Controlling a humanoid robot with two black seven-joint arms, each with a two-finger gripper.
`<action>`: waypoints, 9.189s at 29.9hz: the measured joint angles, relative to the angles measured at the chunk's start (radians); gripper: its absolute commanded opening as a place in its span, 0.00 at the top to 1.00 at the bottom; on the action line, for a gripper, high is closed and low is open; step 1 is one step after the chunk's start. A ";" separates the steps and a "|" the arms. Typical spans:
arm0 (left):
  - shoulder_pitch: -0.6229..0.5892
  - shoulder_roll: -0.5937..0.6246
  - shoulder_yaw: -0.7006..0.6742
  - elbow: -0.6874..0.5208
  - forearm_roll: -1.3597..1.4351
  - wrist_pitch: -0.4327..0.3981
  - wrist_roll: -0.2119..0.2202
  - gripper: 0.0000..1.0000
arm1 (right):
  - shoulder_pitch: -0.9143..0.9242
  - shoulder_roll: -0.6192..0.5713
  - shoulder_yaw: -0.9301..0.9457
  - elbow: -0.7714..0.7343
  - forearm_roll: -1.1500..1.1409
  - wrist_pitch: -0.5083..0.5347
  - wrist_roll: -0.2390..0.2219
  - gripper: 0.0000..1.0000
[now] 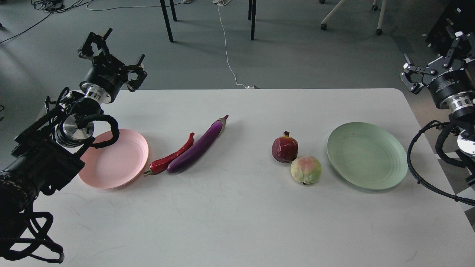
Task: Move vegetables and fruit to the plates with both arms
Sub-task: 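Raise the right hand from rest toward the pomegranate, then lower the right hand over the pomegranate and grasp it, then carry the pomegranate with the right hand onto the green plate, then release the pomegranate and move the right hand to the peach, then grasp the peach with the right hand and place it on the green plate, then open the right hand and withdraw it from the green plate, then reach the left hand down and grasp the purple eggplant, then lift the eggplant with the left hand and lay it on the pink plate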
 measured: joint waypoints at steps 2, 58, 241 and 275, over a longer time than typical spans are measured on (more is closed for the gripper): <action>0.001 0.001 0.000 0.000 0.000 0.000 -0.001 0.02 | 0.000 0.000 -0.002 0.000 0.000 0.000 0.001 0.01; -0.059 0.053 0.000 0.000 0.006 0.002 -0.001 0.02 | 0.924 0.549 -1.971 0.210 -0.665 -0.180 0.026 0.07; -0.087 0.149 0.521 -0.610 2.091 0.242 0.016 0.06 | -0.100 -0.220 -0.270 0.377 0.048 -0.177 0.160 0.01; 0.002 0.134 0.561 -0.491 2.138 0.434 -0.012 0.82 | -0.090 -0.222 -0.267 0.367 0.039 -0.226 0.160 0.01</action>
